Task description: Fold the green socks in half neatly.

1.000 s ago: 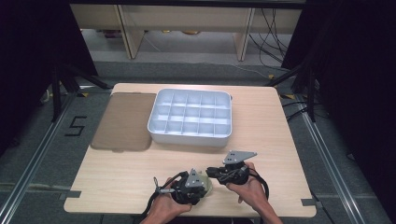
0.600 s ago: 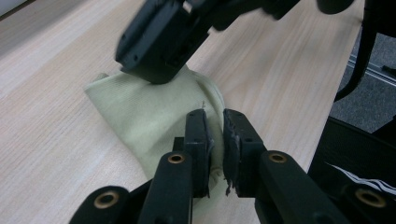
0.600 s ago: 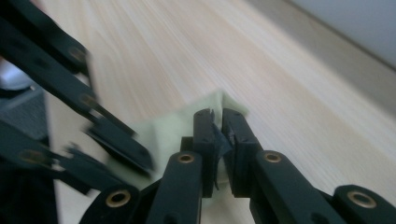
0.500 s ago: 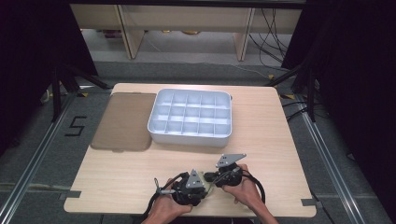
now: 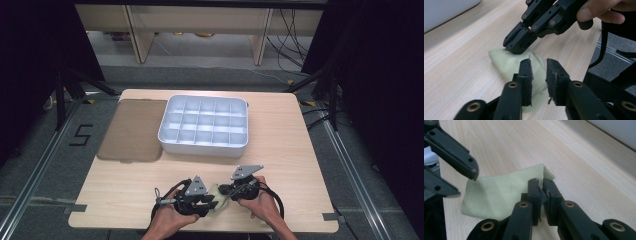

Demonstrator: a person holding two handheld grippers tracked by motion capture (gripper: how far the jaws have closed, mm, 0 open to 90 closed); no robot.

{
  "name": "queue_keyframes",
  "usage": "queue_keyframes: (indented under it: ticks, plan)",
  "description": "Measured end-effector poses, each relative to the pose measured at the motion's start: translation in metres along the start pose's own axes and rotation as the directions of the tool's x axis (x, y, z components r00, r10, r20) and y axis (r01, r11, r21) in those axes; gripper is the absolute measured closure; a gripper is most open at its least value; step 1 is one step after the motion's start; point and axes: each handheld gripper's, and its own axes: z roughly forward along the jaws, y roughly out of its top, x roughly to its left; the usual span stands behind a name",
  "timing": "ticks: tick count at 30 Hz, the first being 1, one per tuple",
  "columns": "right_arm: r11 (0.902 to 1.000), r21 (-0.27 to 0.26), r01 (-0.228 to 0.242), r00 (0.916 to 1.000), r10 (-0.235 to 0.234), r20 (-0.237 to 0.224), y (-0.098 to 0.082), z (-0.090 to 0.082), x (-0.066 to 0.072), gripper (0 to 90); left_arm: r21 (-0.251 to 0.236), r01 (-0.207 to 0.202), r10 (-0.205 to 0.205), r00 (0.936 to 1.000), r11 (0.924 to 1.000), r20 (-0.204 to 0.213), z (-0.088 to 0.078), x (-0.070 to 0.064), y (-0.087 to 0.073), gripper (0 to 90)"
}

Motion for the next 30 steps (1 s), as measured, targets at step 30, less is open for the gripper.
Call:
queue_keyframes:
  ticks: [30]
  plan:
    - [0.9997, -0.015, -0.019, 0.9996, 0.019, -0.020, 0.012, 0.008, 0.006, 84.1, 0.132, -0.054, 0.053, 0.9985, 0.9898, 0.011, 0.021, -0.005, -0.013, 80.9]
